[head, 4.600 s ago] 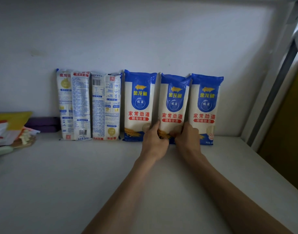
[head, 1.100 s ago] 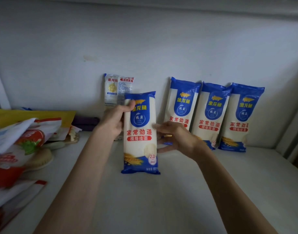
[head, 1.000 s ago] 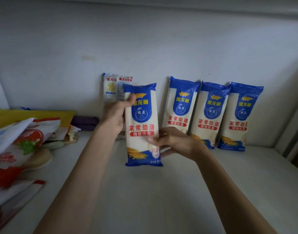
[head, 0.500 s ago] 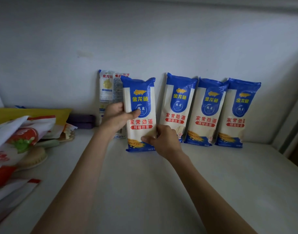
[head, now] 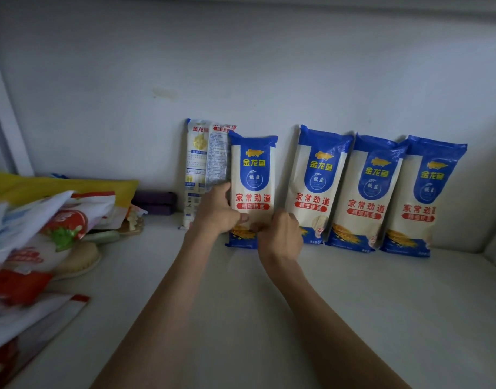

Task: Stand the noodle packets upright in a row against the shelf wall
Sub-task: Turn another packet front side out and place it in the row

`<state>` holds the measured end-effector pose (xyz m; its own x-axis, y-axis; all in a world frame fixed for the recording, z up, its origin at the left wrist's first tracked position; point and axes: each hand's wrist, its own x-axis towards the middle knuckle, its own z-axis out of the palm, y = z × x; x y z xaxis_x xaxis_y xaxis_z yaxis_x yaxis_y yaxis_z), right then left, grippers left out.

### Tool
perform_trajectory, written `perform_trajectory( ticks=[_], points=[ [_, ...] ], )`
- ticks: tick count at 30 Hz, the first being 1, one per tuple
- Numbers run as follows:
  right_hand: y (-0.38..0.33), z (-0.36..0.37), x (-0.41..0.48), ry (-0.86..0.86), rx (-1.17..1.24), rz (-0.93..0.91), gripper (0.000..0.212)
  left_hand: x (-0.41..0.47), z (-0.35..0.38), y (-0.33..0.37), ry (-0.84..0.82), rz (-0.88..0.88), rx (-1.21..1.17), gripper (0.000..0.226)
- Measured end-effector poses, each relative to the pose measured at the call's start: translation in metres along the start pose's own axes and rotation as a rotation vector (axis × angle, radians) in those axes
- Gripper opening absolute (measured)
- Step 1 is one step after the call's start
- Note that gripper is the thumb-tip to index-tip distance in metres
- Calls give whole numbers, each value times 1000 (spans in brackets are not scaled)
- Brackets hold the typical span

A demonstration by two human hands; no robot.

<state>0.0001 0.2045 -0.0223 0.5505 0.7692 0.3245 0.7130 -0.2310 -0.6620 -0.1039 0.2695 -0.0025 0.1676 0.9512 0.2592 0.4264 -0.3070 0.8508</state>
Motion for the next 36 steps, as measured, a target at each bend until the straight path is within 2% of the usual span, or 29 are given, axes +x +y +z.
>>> perform_trajectory(
  ticks=[5,10,11,15,20,25,31,36],
  points=[
    [3,1,3,24,-12,29,40,-15,22,6,194,-2,-163,66],
    [1,3,-1,-32,12,69,38,-4,10,-6,172,-115,-102,20],
    [0,4,-2,-35,8,61,36,-3,8,-7,175,-142,-98,17],
    [3,3,-3,-16,94,69,39,-3,15,-6,251,-154,-65,16],
    [7,2,0,-34,155,68,41,-9,32,-9,356,-60,-101,10],
    [8,5,2,-71,144,55,36,-9,42,-12,366,3,-122,11],
    [7,9,2,-118,202,57,46,-11,46,-16,357,71,-105,11],
    [10,6,4,-125,223,83,42,-6,38,-15,292,10,-139,16]
  ],
)
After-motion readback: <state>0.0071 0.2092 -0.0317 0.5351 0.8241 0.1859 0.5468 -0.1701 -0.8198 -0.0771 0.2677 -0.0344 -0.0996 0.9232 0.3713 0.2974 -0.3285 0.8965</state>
